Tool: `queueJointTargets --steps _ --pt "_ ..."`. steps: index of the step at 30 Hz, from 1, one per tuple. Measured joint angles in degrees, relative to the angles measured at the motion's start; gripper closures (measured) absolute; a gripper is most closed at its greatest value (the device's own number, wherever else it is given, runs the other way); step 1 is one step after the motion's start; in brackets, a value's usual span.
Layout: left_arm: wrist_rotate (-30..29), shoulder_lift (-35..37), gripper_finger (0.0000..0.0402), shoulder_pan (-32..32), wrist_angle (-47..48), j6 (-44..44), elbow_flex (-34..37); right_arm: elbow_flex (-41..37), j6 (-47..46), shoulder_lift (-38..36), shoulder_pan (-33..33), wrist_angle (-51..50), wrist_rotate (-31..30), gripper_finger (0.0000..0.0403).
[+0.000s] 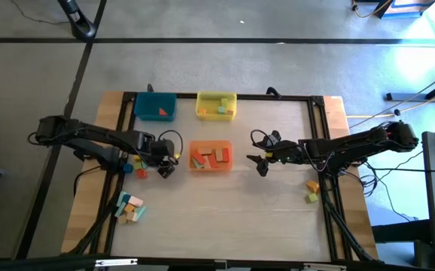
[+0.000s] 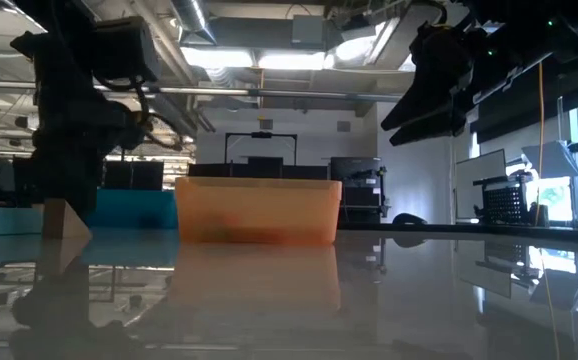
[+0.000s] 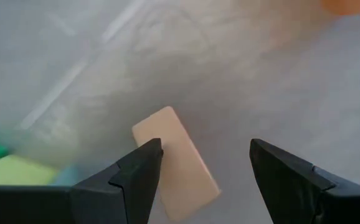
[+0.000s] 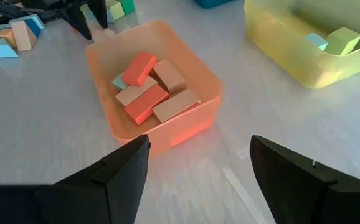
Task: Sort blocks by size
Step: Put the brown triangle block into the blue bin
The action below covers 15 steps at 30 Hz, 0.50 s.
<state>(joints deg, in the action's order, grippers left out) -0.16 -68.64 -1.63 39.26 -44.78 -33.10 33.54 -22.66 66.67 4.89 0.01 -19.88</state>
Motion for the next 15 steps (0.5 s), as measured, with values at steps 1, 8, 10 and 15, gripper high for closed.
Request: queueJointTargets --steps 1,8,10,15 --pt "0.6 0.0 0.0169 0.4 -0.8 0.2 0.0 0.0 0.0 0.0 0.0 0.0 0.0 0.0127" --pt "-1.3 0.2 0.0169 3.0 0.1 2.2 -3.0 0.0 0.0 0.0 0.0 0.0 0.0 0.0127" --pt "-3.5 0.2 0.0169 4.1 3.7 0.3 -4.8 0.0 -0.1 0.0 0.0 0.0 0.0 0.0127" --pt "-7.9 0.3 0.0169 6.7 10.0 -7.4 -6.2 0.0 -0.2 0.0 0.0 0.1 0.0 0.0127"
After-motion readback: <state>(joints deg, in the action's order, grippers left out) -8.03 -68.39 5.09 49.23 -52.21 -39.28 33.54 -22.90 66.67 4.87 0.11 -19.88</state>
